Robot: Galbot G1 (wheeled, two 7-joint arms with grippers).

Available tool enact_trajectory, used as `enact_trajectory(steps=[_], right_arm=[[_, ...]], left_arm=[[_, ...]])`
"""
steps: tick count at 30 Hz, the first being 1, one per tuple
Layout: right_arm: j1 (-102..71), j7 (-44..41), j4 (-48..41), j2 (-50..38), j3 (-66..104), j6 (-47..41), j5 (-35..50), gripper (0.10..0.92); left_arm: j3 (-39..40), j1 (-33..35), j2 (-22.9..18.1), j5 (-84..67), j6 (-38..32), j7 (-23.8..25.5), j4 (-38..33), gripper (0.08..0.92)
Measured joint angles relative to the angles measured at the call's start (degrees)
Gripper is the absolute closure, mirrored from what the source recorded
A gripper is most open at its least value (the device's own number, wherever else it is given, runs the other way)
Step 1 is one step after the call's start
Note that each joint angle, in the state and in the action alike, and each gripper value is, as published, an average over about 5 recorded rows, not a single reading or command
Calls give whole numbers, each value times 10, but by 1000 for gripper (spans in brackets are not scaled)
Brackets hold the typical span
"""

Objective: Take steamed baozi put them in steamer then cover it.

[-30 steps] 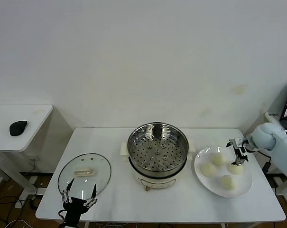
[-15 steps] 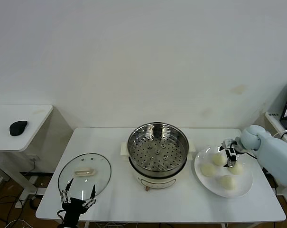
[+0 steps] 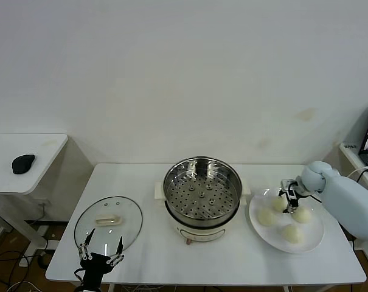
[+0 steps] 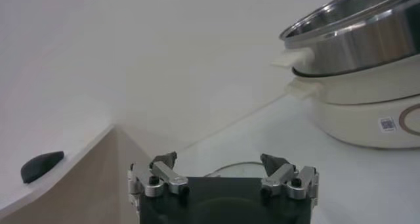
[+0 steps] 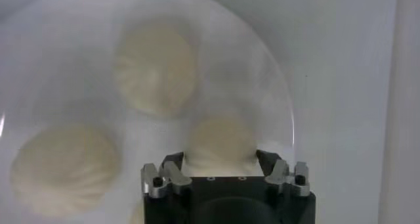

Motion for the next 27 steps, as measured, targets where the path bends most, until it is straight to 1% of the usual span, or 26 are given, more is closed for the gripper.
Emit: enact_trajectory(steps=[3,6,15,21,27], right_arm=[[3,-1,1,-1,-3,0,1,453],[8,-2,7,-6,-7,0,5,475],[71,-10,73,-57,-58,-6,50,476],[178,-12,130,-86,-129,-2,111,474],[306,-6,177,-80,-221,14,182,475]], left_arm=[[-1,1,1,0,0,0,-2,177],[-2,2,2,-1,0,0,-3,177],[-5,4,4,-6,-3,0,-4,177],[-1,-1,5,-11,-3,-1,-3,177],[0,-8,7,-17,-7,-2,0,177]])
